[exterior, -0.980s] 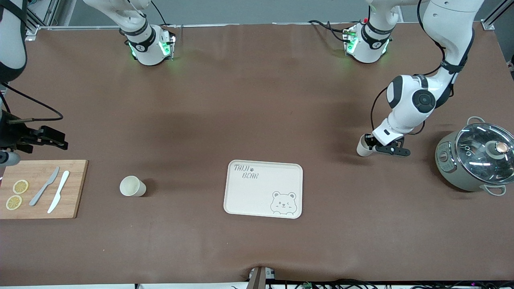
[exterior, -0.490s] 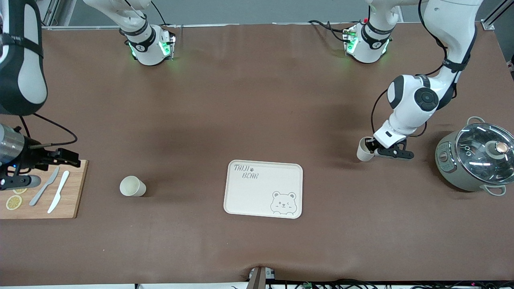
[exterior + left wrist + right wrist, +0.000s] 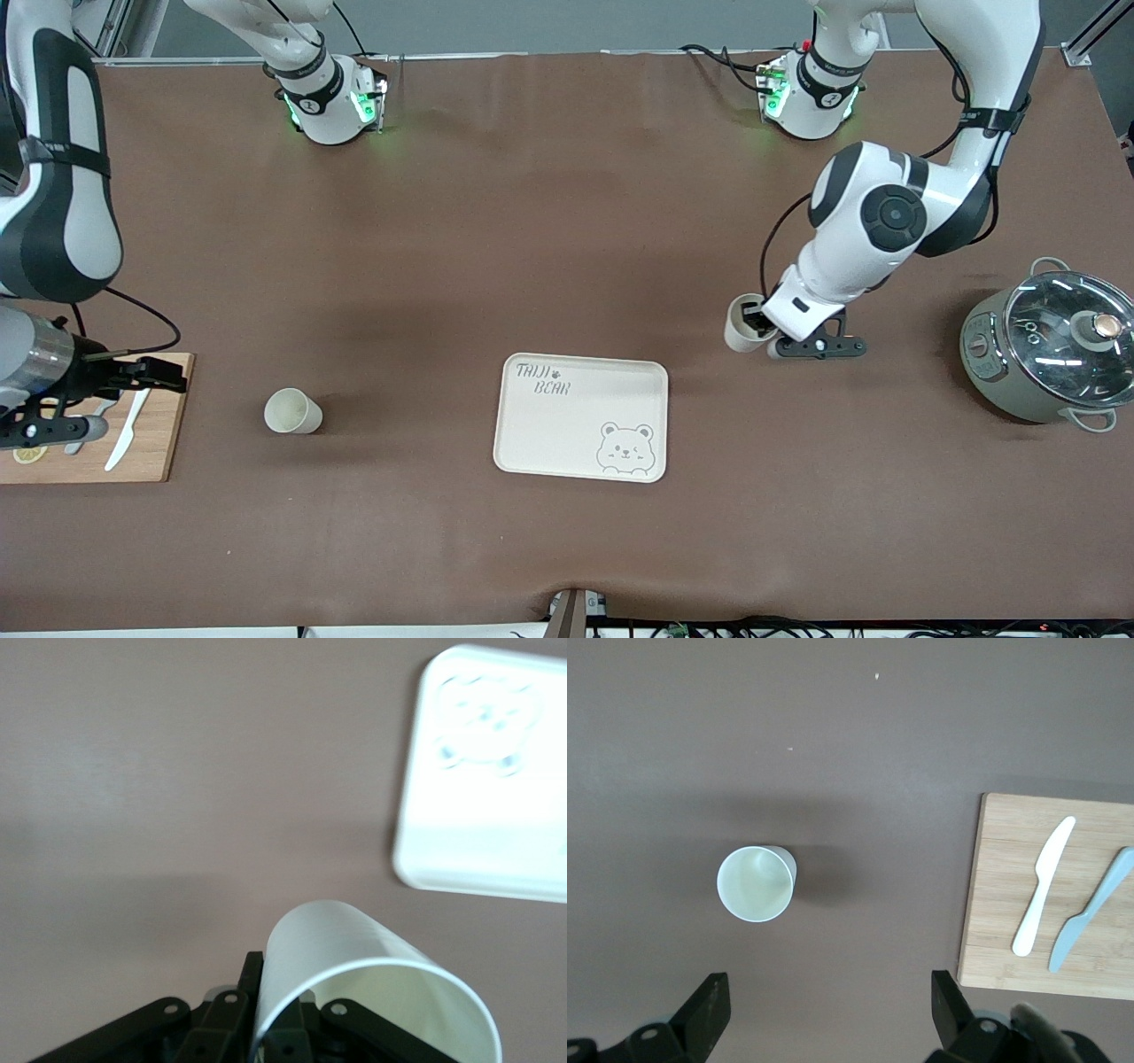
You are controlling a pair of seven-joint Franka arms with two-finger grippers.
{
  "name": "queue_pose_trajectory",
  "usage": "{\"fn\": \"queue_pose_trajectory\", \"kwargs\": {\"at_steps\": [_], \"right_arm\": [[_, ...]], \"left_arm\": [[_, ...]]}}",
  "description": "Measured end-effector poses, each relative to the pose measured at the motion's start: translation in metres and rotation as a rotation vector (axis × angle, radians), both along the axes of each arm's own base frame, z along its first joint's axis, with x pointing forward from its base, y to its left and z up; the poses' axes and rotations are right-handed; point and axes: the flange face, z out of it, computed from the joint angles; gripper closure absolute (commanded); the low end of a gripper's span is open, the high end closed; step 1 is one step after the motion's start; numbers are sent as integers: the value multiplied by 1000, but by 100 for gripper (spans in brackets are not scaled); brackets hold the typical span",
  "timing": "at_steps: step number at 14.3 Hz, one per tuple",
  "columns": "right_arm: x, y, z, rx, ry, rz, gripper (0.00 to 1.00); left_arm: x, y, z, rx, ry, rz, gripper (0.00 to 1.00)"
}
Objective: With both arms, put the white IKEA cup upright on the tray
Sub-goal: 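Swing the left gripper's cup over the tray while the right gripper reaches, then release the left gripper's cup on the tray while the right gripper grasps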
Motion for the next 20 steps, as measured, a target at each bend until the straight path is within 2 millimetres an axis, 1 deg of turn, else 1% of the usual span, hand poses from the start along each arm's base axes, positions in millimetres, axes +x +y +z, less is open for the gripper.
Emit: {"fn": "queue_pose_trajectory", "kwargs": {"at_steps": [2, 5, 7, 9, 12, 13, 15, 17, 20], "right_arm": [[5, 2, -24, 3, 5, 4, 0], [8, 6, -63, 5, -17, 11, 0], [6, 9, -79, 7, -22, 15, 0], [4, 11, -87, 7, -30, 18, 0], [1, 18, -102, 8, -45, 27, 0], [-1, 21, -109, 9, -38, 31, 0], [-4, 26, -122, 10, -20, 38, 0], [-5, 28, -132, 12, -10, 41, 0], [-4, 29, -145, 13, -2, 43, 0]], "left_arm": [[10, -33, 9, -16, 19, 35, 100], [29, -81, 4, -31, 64, 82, 100], [38, -112, -7, -13, 78, 109, 100], [42, -140, -21, -8, 79, 133, 100], [52, -170, -42, 11, 54, 154, 100], [52, -181, -50, 33, 38, 154, 100], [45, -211, -65, 57, 6, 161, 100], [41, -236, -75, 28, -28, 183, 100], [38, -257, -93, -17, -61, 199, 100]]}}
